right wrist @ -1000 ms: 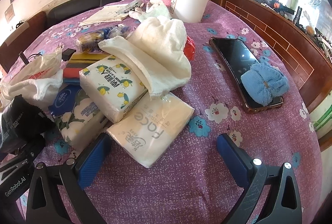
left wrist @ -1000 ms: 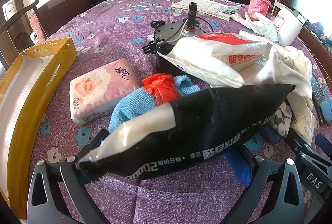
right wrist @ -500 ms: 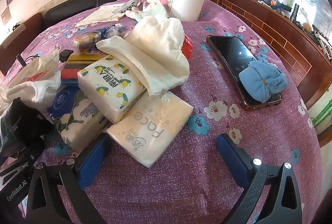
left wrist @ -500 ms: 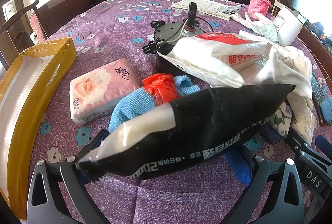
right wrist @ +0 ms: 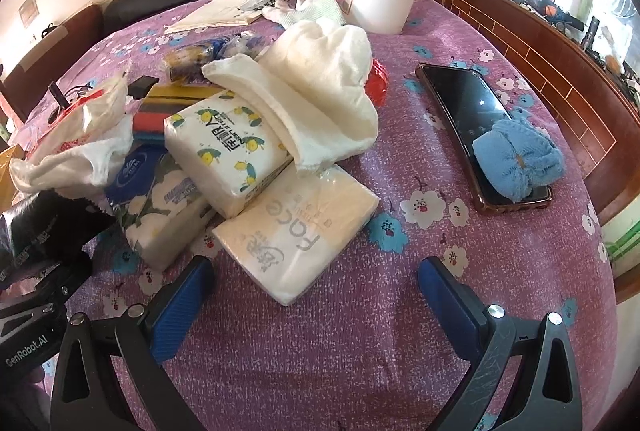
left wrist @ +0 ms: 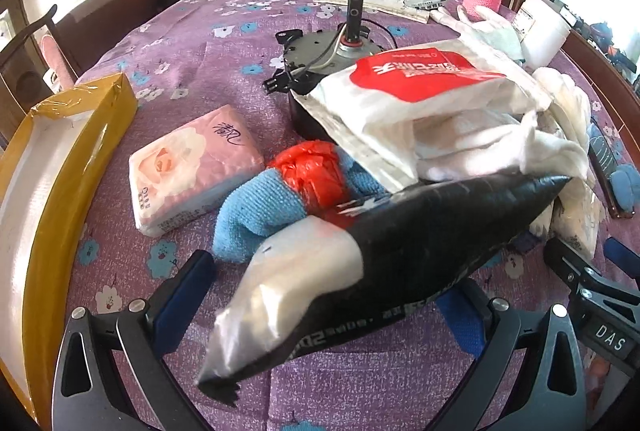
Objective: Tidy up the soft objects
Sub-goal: 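Move the left tool down over the pink tissue pack, then grasp the pink tissue pack with the left tool and lift it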
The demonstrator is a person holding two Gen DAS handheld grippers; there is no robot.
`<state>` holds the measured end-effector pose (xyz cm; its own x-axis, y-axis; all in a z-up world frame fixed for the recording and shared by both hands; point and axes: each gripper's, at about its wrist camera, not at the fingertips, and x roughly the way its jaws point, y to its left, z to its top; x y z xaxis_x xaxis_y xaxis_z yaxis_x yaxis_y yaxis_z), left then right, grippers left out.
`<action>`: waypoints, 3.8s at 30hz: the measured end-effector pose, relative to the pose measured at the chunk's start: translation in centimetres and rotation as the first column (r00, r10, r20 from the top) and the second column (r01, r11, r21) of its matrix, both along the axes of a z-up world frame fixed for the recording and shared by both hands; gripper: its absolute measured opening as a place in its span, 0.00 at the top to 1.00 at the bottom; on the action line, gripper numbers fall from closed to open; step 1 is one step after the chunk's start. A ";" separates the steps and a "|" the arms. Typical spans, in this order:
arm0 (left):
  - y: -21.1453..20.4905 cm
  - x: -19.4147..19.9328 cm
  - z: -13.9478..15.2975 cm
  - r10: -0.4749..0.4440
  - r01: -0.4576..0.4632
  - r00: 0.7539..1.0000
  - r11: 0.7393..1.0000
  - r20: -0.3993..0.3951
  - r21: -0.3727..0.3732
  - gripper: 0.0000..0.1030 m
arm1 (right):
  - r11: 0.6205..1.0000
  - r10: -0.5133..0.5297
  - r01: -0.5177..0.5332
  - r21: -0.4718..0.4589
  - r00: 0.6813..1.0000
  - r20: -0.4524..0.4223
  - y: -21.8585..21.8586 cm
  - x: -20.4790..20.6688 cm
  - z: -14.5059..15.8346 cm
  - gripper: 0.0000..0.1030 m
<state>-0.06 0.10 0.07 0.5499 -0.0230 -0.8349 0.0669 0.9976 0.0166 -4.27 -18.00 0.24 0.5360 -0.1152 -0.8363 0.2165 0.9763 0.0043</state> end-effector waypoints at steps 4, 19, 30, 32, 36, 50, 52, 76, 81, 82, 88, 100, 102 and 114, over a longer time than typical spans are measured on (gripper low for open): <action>0.1 0.1 0.0 -0.007 0.007 1.000 1.000 -0.002 -0.004 0.00 | 1.000 0.010 -0.010 0.001 1.000 0.000 0.1 0.0 0.0 0.01; -0.1 -0.4 0.1 -0.012 0.012 1.000 1.000 0.010 0.003 0.00 | 1.000 0.031 -0.031 -0.004 1.000 -0.006 0.2 -0.5 0.0 0.01; 5.7 -5.1 5.4 -0.072 0.092 0.984 0.989 0.166 -0.117 0.03 | 0.983 0.118 -0.087 -0.159 0.974 0.195 2.9 -6.5 6.5 0.01; 7.6 -6.1 7.2 -0.050 0.082 0.972 0.988 0.231 -0.130 0.00 | 0.984 0.127 -0.079 -0.159 0.939 0.319 3.2 -8.2 9.4 0.01; 11.9 -6.5 10.3 -0.076 0.130 0.957 0.975 0.280 -0.180 0.00 | 0.991 0.128 -0.071 -0.117 0.794 0.595 3.6 -10.9 13.6 0.01; 10.5 -0.2 6.3 -0.161 0.159 0.982 0.987 0.098 0.024 0.00 | 0.997 -0.079 0.081 0.012 0.904 0.421 -1.8 -2.3 6.3 0.01; 9.3 1.3 5.8 -0.215 0.211 0.974 0.976 0.067 0.056 0.16 | 0.995 -0.097 0.077 0.063 0.896 0.434 -2.8 -3.1 6.5 0.01; 7.3 4.2 2.3 -0.432 0.437 0.892 0.899 -0.129 0.013 0.23 | 0.991 -0.074 0.028 0.133 0.931 0.357 -3.1 -2.0 4.9 0.01; 7.0 3.8 1.4 -0.420 0.426 0.893 0.905 -0.160 0.003 0.49 | 0.992 -0.067 0.026 0.119 0.934 0.352 -2.9 -1.8 4.7 0.01; 6.9 3.6 1.8 -0.412 0.416 0.899 0.909 -0.148 0.001 0.72 | 0.993 -0.067 0.027 0.116 0.934 0.350 -2.9 -1.7 4.7 0.01; 9.7 0.9 4.4 -0.336 0.322 0.940 0.932 -0.064 -0.167 0.80 | 0.994 -0.071 0.036 0.107 0.937 0.342 -3.0 -1.7 4.5 0.01; 16.0 -6.7 8.5 -0.180 0.220 0.975 0.882 0.134 -0.417 0.80 | 0.913 0.170 -0.276 0.301 0.927 0.334 2.8 -4.0 8.4 0.01; 16.6 -7.0 8.5 -0.173 0.219 0.974 0.875 0.145 -0.432 0.80 | 0.880 0.222 -0.327 0.345 0.924 0.310 4.7 -2.9 8.9 0.01; 22.3 -9.8 8.0 -0.089 0.152 0.984 0.860 0.151 -0.487 0.79 | 0.846 0.149 -0.174 0.504 0.985 0.090 11.6 5.0 6.8 0.22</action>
